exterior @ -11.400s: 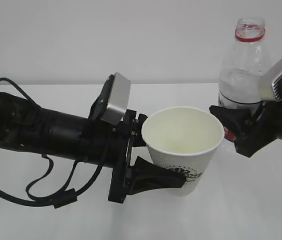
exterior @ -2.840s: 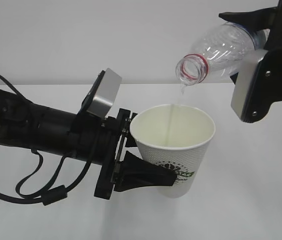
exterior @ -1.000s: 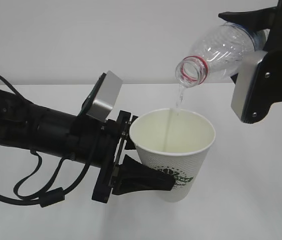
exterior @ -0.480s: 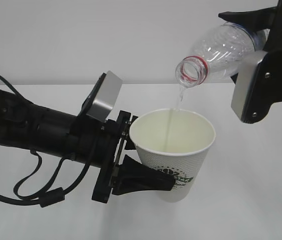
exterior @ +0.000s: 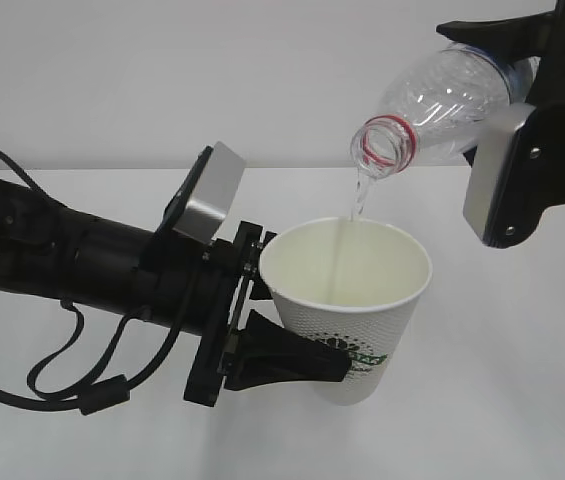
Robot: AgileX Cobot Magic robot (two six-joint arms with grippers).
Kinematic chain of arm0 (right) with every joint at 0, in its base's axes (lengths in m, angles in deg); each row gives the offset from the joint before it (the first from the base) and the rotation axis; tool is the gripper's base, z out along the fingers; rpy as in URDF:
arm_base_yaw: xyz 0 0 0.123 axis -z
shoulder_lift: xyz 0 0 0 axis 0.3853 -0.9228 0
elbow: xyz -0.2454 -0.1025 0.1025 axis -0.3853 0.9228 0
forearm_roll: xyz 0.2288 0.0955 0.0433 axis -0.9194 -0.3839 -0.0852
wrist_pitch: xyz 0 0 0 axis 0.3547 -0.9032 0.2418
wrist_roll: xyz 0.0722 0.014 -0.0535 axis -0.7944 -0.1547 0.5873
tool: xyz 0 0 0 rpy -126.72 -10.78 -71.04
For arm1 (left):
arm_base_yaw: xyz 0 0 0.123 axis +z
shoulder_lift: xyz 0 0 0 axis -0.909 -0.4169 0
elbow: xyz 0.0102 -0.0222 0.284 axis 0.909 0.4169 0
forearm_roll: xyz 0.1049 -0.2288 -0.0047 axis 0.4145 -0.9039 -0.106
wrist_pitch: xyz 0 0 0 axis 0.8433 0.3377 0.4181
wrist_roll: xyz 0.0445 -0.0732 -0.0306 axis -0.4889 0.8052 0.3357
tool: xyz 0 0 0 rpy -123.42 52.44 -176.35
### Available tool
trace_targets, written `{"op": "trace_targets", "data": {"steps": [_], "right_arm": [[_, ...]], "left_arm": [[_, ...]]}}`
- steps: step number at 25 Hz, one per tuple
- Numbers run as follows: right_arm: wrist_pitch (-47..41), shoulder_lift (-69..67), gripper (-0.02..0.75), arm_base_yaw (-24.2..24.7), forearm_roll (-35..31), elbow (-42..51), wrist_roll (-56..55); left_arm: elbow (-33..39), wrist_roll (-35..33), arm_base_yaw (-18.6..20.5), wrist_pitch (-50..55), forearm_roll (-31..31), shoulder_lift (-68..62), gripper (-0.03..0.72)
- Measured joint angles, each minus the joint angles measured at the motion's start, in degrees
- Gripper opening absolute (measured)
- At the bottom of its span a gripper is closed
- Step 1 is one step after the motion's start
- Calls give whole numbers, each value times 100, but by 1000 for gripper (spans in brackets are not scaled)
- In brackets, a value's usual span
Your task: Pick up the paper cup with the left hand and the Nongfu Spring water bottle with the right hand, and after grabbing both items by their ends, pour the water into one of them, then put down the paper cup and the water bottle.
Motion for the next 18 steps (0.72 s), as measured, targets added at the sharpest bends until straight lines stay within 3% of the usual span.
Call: {"op": "trace_targets", "data": {"steps": [18], "right_arm": [[0, 0, 503, 0, 0, 0, 13]], "left_arm": [[0, 0, 0, 0, 13, 0, 499]]}}
